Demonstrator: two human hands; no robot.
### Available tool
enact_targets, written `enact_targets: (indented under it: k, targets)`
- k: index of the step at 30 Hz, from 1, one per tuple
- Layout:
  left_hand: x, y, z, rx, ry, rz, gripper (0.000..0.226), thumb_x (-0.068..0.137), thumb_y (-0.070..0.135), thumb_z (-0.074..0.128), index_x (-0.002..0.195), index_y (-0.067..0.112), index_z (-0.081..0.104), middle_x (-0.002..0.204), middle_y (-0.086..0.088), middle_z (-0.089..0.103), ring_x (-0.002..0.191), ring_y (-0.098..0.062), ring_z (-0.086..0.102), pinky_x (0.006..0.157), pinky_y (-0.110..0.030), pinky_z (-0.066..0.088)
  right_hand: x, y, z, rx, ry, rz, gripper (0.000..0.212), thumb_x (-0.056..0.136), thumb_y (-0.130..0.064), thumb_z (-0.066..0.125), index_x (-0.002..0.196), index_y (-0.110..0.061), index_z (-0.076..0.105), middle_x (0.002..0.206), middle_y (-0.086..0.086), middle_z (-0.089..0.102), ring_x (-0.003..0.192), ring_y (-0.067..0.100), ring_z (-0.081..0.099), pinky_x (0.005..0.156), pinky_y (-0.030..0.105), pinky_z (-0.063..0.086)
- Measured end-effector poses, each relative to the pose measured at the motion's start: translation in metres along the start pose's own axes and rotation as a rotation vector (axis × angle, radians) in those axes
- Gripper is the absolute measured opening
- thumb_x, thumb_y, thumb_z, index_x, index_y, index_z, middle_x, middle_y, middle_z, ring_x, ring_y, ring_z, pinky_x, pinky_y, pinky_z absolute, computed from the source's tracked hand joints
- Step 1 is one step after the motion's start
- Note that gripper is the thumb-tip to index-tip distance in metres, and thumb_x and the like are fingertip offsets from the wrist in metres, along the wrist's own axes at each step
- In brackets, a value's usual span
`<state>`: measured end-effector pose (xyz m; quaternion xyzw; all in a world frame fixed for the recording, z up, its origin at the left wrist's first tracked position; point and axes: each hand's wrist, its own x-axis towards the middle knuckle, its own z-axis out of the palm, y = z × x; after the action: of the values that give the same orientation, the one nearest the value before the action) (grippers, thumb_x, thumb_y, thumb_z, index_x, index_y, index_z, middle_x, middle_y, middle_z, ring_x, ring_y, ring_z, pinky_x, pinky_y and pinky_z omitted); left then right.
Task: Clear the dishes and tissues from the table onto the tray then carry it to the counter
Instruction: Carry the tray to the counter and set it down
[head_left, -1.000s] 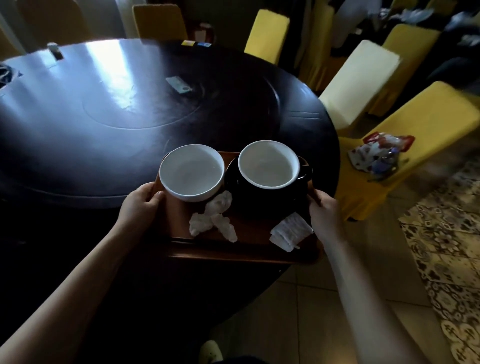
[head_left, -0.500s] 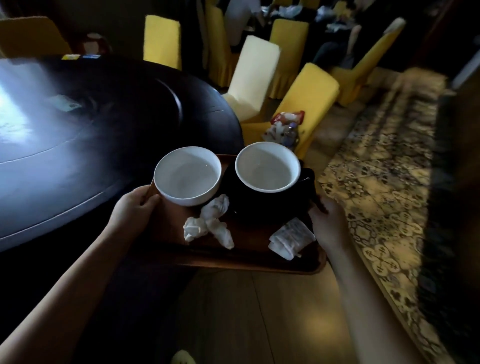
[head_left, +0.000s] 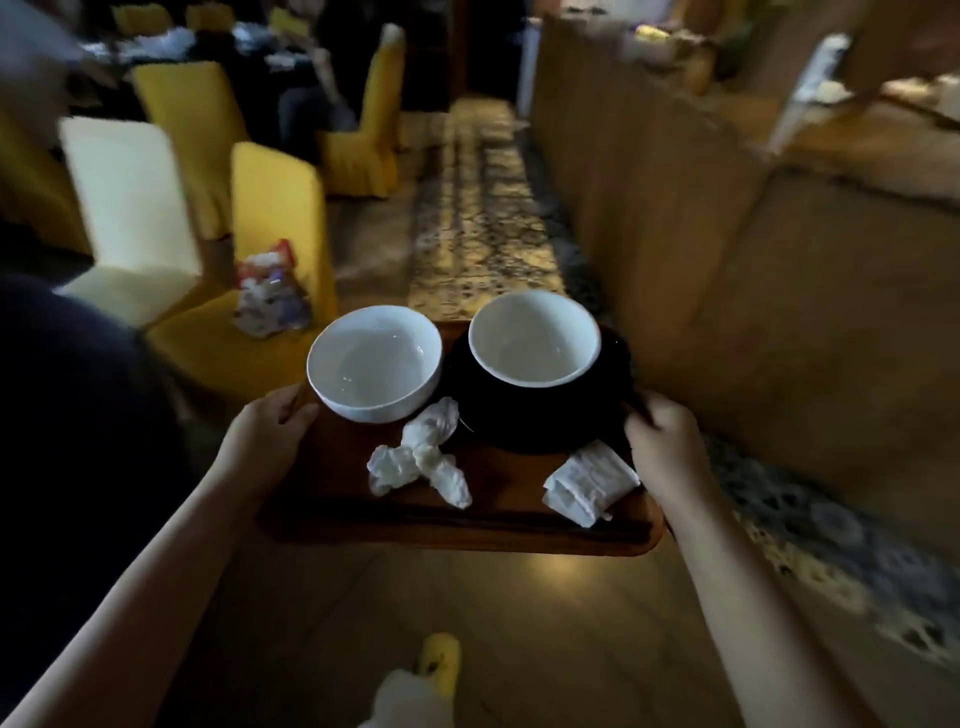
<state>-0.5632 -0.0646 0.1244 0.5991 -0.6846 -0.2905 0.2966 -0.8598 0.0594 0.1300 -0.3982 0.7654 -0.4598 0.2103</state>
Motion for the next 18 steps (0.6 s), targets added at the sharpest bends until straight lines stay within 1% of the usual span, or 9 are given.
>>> enact_targets:
  k: [1,3,5,7,8,10,13,16,18]
  targets:
    - [0.012,0.014,0.017,0.02,-0.039,0.045,0.028,0.092,0.013,0.049,0.116,0.006,0.061,0.108,-0.003,0.062,0.096,-0.026,0.059,0.077,-0.034,0.044,0.002,0.009,-0.015,-0.006,0.054,0.036,0.018,0.092,-0.006,0.044,0.089,0.008,0.055,0.064,0.011,0.048,0.056,0.017,0.039,0.051,0.03,0.025]
    - [0.033,0.04,0.052,0.065,-0.117,0.116,0.028,0.092,0.014,0.048,0.116,0.005,0.06,0.112,-0.015,0.065,0.098,-0.032,0.06,0.078,-0.037,0.045,0.006,0.026,-0.042,-0.019,0.166,0.112,0.019,0.093,-0.008,0.043,0.09,0.008,0.053,0.068,0.016,0.046,0.06,0.024,0.042,0.049,0.031,0.023]
    - [0.053,0.069,0.089,0.065,-0.198,0.173,0.028,0.093,0.013,0.047,0.115,0.003,0.06,0.112,-0.021,0.065,0.097,-0.036,0.06,0.078,-0.038,0.045,0.01,0.043,-0.067,-0.016,0.264,0.154,0.023,0.093,-0.011,0.046,0.084,0.01,0.053,0.066,0.023,0.045,0.058,0.031,0.041,0.049,0.029,0.023]
    - [0.071,0.099,0.125,0.073,-0.267,0.25,0.031,0.093,0.013,0.047,0.12,0.003,0.058,0.119,-0.022,0.063,0.105,-0.036,0.058,0.081,-0.036,0.041,0.016,0.058,-0.089,-0.022,0.365,0.167,0.033,0.093,-0.014,0.05,0.062,-0.006,0.048,0.054,0.008,0.04,0.05,0.018,0.036,0.047,0.025,0.022]
    - [0.08,0.114,0.143,0.074,-0.306,0.293,0.033,0.093,0.013,0.047,0.122,0.003,0.057,0.122,-0.021,0.061,0.108,-0.036,0.056,0.08,-0.033,0.038,0.019,0.064,-0.1,-0.034,0.417,0.181,0.038,0.093,-0.014,0.051,0.056,-0.014,0.041,0.051,0.001,0.037,0.05,0.013,0.033,0.048,0.026,0.022]
    - [0.095,0.147,0.177,0.06,-0.388,0.363,0.032,0.093,0.012,0.047,0.121,0.002,0.058,0.121,-0.021,0.062,0.109,-0.036,0.056,0.075,-0.028,0.032,0.028,0.075,-0.122,-0.059,0.504,0.216,0.042,0.093,-0.013,0.051,0.054,-0.019,0.035,0.052,-0.001,0.035,0.052,0.012,0.032,0.05,0.029,0.022]
    - [0.115,0.194,0.227,0.043,-0.5,0.443,0.033,0.093,0.014,0.047,0.123,0.005,0.057,0.125,-0.022,0.059,0.111,-0.037,0.054,0.076,-0.03,0.031,0.043,0.089,-0.154,-0.114,0.6,0.288,0.038,0.093,-0.01,0.05,0.056,-0.012,0.04,0.054,0.003,0.039,0.056,0.015,0.037,0.051,0.032,0.024]
    - [0.135,0.239,0.274,0.032,-0.609,0.517,0.033,0.094,0.021,0.045,0.121,0.009,0.059,0.123,-0.019,0.061,0.098,-0.031,0.055,0.077,-0.032,0.034,0.057,0.103,-0.18,-0.083,0.688,0.371,0.026,0.093,-0.011,0.047,0.074,0.003,0.058,0.066,0.016,0.055,0.065,0.02,0.048,0.056,0.031,0.031]
    - [0.146,0.269,0.303,0.023,-0.679,0.568,0.033,0.094,0.024,0.044,0.121,0.013,0.059,0.122,-0.017,0.062,0.098,-0.029,0.055,0.078,-0.033,0.035,0.066,0.11,-0.195,-0.06,0.747,0.4,0.024,0.092,-0.008,0.046,0.077,0.005,0.059,0.068,0.016,0.056,0.063,0.018,0.047,0.056,0.031,0.032]
